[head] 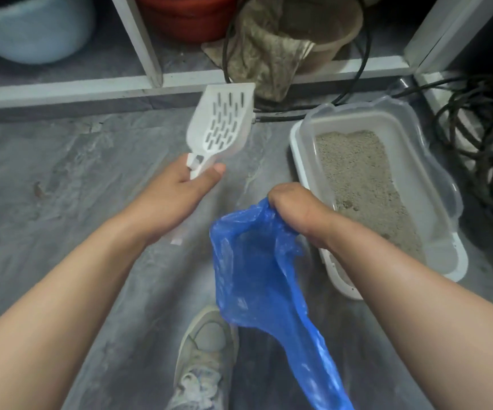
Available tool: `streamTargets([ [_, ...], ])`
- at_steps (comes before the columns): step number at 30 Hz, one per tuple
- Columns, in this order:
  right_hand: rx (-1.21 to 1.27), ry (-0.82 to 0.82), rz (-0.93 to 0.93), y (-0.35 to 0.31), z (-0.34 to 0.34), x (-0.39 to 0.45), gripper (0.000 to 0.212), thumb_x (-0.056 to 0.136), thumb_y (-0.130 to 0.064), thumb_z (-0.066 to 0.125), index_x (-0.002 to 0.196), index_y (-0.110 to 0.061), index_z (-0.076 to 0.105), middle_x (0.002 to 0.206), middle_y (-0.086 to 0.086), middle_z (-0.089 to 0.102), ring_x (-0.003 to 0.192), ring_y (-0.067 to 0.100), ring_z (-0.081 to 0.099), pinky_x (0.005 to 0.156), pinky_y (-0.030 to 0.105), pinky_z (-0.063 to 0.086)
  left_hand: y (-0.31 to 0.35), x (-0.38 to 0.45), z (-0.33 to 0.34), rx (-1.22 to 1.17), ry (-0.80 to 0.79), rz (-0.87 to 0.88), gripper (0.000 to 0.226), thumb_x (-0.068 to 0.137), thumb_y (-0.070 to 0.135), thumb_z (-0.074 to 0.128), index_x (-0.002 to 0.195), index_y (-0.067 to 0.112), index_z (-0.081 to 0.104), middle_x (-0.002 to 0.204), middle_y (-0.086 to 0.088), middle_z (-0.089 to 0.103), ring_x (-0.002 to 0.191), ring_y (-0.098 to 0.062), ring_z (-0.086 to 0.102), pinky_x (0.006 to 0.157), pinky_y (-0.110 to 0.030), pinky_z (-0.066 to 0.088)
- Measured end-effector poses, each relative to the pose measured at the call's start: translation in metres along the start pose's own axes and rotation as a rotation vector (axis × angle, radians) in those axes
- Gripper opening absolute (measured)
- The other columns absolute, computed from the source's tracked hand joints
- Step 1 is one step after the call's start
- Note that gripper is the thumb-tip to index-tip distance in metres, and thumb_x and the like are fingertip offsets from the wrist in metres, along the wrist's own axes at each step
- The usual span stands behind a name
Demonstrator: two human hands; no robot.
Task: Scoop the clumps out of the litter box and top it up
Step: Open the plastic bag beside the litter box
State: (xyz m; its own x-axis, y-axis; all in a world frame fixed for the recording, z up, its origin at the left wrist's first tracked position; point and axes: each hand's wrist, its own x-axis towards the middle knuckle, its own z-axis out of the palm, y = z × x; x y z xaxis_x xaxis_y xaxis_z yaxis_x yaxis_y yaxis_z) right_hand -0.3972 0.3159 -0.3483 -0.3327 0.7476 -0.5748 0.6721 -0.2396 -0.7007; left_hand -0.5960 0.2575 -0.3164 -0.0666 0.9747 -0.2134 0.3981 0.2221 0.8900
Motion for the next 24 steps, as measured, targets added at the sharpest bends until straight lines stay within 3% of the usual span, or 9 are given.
streamTargets([
  [4,0.097,0.017,-0.104,-0.006,0.008,-0.007,0.012,0.071,-0.015,0.050,0.070,-0.006,0.057,0.070,0.008,0.056,0.064,0.021,0.049,0.061,0.036,0.041,0.012,-0.006,0.030,0.101,-0.145,-0.043,0.032,0.075,0.022,0.088,0.088,0.026,0.059,0.081,0.010,0.067,0.066,0.002,0.058,0.064,-0.019,0.049],
  [6,0.348,0.014,-0.078,-0.004,0.011,-0.009,0.026,0.056,-0.015,0.048,0.074,-0.003,0.060,0.074,0.014,0.059,0.069,0.026,0.052,0.063,0.043,0.041,0.005,-0.007,0.042,0.071,-0.141,-0.099,0.036,0.073,0.006,0.086,0.088,0.025,0.059,0.082,0.005,0.070,0.065,0.002,0.061,0.062,-0.017,0.050],
  [8,0.431,0.030,-0.040,0.002,0.016,-0.011,0.032,0.056,-0.020,0.051,0.083,-0.006,0.061,0.081,0.012,0.060,0.073,0.025,0.053,0.066,0.040,0.040,-0.004,-0.009,0.049,0.046,-0.071,-0.134,0.037,0.076,-0.002,0.078,0.085,0.026,0.056,0.078,0.008,0.068,0.062,0.004,0.061,0.059,-0.013,0.049],
  [11,0.165,0.087,0.029,0.017,0.017,-0.020,0.067,0.060,-0.053,0.066,0.115,-0.016,0.057,0.108,0.002,0.061,0.086,0.018,0.064,0.070,0.030,0.047,-0.021,-0.006,0.044,0.063,0.087,-0.186,0.031,0.079,-0.003,0.067,0.082,0.025,0.054,0.074,0.008,0.064,0.059,0.000,0.058,0.056,-0.017,0.048],
  [13,-0.094,0.053,0.066,0.026,0.015,-0.033,0.085,0.058,-0.069,0.074,0.125,-0.023,0.050,0.114,-0.004,0.058,0.094,0.014,0.063,0.071,0.028,0.048,-0.031,-0.002,0.037,0.085,0.173,-0.217,0.023,0.078,0.000,0.064,0.083,0.021,0.055,0.077,0.003,0.065,0.064,-0.008,0.060,0.058,-0.026,0.049],
  [16,-0.250,-0.123,0.117,0.032,0.015,-0.056,0.064,0.062,-0.066,0.077,0.104,-0.021,0.061,0.096,-0.002,0.069,0.079,0.015,0.066,0.070,0.030,0.054,-0.042,0.004,0.027,0.116,0.241,-0.263,0.020,0.076,0.008,0.061,0.091,0.020,0.056,0.086,-0.004,0.068,0.072,-0.022,0.062,0.059,-0.034,0.048],
  [18,-0.050,-0.262,0.190,0.032,0.018,-0.065,0.053,0.065,-0.061,0.079,0.090,-0.015,0.068,0.085,0.005,0.073,0.068,0.020,0.066,0.061,0.034,0.052,-0.046,0.005,0.023,0.165,0.258,-0.275,0.023,0.076,0.013,0.061,0.096,0.021,0.055,0.090,-0.003,0.068,0.079,-0.024,0.064,0.061,-0.034,0.048],
  [21,0.077,-0.399,0.232,0.028,0.018,-0.068,0.060,0.059,-0.065,0.082,0.091,-0.016,0.069,0.091,0.008,0.076,0.077,0.025,0.071,0.065,0.038,0.053,-0.048,0.003,0.025,0.262,0.254,-0.219,0.028,0.075,0.017,0.060,0.101,0.019,0.053,0.093,-0.002,0.066,0.084,-0.024,0.063,0.067,-0.035,0.048],
  [24,0.014,-0.371,0.247,0.029,0.026,-0.065,0.048,0.065,-0.038,0.088,0.098,-0.016,0.062,0.094,0.007,0.072,0.080,0.025,0.072,0.063,0.039,0.057,-0.049,0.003,0.028,0.327,0.253,-0.178,0.025,0.078,0.014,0.059,0.101,0.018,0.051,0.093,-0.001,0.064,0.083,-0.023,0.061,0.065,-0.033,0.044],
])
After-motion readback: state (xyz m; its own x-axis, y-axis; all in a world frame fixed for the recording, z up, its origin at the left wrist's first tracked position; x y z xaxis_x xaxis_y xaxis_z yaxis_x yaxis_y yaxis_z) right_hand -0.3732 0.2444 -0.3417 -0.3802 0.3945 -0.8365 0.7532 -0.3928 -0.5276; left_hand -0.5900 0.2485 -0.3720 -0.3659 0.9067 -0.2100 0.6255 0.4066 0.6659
